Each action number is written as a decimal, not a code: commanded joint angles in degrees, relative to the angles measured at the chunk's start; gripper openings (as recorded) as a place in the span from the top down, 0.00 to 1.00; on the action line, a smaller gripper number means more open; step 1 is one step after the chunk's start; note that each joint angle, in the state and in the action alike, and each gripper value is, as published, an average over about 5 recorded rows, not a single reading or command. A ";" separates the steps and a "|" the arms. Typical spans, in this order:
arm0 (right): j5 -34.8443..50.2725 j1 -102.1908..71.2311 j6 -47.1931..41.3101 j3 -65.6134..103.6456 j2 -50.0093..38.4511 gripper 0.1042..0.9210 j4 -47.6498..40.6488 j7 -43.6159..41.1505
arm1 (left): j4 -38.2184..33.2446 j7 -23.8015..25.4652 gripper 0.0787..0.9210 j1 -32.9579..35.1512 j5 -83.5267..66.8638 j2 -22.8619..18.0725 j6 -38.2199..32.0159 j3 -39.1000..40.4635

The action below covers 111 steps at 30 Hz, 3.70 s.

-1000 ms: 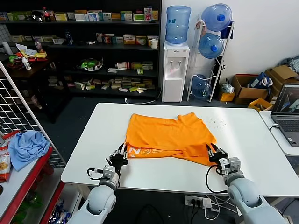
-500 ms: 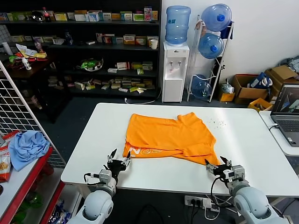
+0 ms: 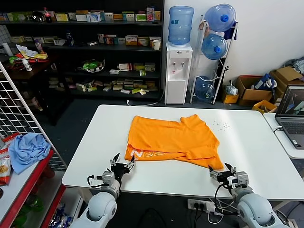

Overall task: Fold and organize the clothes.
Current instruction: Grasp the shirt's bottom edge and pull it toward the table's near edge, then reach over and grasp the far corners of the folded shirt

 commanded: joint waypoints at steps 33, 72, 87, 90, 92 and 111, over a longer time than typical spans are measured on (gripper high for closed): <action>0.91 -14.17 -0.78 4.68 -7.52 0.97 9.49 0.20 | -19.01 -0.41 0.98 14.33 -6.79 9.22 7.71 -2.22; 16.68 20.03 1.76 -3.26 -7.23 0.12 -7.17 -1.83 | 1.89 -0.06 0.12 -17.79 -9.35 5.60 10.79 6.11; 12.03 41.01 -3.81 -11.26 2.01 0.12 -34.41 -14.67 | 28.27 1.49 0.12 -35.56 -9.17 -5.94 10.96 11.05; 10.43 42.71 -3.08 -11.58 4.39 0.12 -38.65 -15.81 | 30.59 2.03 0.12 -36.64 -8.45 -6.83 11.10 10.81; 9.52 43.26 -2.42 -11.61 5.60 0.12 -40.57 -16.41 | 31.72 2.27 0.12 -36.86 -7.92 -7.19 11.15 10.56; 3.53 43.62 1.70 -11.58 11.48 0.17 -47.72 -19.14 | 35.68 3.83 0.12 -36.10 -5.62 -7.82 11.29 8.53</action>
